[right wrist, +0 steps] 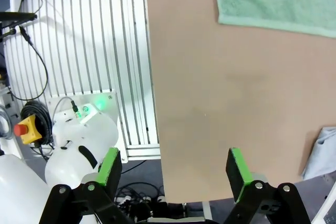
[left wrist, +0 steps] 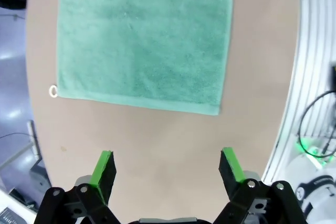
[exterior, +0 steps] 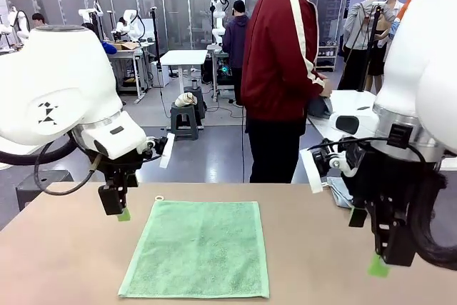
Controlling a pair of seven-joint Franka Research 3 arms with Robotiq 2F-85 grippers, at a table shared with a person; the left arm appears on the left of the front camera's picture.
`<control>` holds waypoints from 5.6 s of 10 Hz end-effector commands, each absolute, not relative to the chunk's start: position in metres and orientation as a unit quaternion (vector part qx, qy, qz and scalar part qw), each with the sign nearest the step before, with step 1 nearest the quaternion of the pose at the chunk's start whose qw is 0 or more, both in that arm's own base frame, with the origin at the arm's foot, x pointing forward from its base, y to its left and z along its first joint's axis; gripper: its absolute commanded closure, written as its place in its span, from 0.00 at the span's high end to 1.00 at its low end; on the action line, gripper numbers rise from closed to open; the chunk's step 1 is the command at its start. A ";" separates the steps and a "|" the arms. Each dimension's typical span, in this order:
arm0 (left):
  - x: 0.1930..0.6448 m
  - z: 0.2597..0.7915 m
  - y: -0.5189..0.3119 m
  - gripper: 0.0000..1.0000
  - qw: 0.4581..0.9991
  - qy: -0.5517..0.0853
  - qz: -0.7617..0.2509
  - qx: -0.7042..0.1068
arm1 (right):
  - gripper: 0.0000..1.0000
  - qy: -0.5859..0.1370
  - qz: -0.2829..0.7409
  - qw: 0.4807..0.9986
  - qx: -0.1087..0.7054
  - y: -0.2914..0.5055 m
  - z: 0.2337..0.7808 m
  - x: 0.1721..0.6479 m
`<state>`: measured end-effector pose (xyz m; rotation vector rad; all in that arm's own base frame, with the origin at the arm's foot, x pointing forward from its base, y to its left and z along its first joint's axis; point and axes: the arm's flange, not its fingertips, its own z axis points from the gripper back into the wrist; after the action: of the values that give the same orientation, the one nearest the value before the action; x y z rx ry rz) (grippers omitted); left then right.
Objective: Fold the towels and place them in the basket.
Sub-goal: When a person lays out a Towel with hook on the table, fold it in half twice.
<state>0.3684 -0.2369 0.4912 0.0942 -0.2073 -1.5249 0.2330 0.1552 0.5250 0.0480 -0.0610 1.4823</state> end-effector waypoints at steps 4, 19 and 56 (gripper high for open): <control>0.327 0.449 -0.183 1.00 0.721 -0.082 -0.688 0.016 | 1.00 -0.055 0.700 0.711 0.043 0.203 0.484 0.196; 0.328 0.362 -0.236 1.00 0.718 -0.043 -0.695 -0.009 | 1.00 -0.055 0.697 0.715 0.025 0.298 0.384 0.259; 0.359 0.286 -0.234 0.86 0.693 -0.029 -0.720 0.024 | 0.80 -0.035 0.680 0.732 -0.028 0.290 0.293 0.335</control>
<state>0.3541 -0.2323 0.2883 0.0189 -0.0608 -1.5927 0.3333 0.2887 0.2983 -0.0414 -0.0617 1.4972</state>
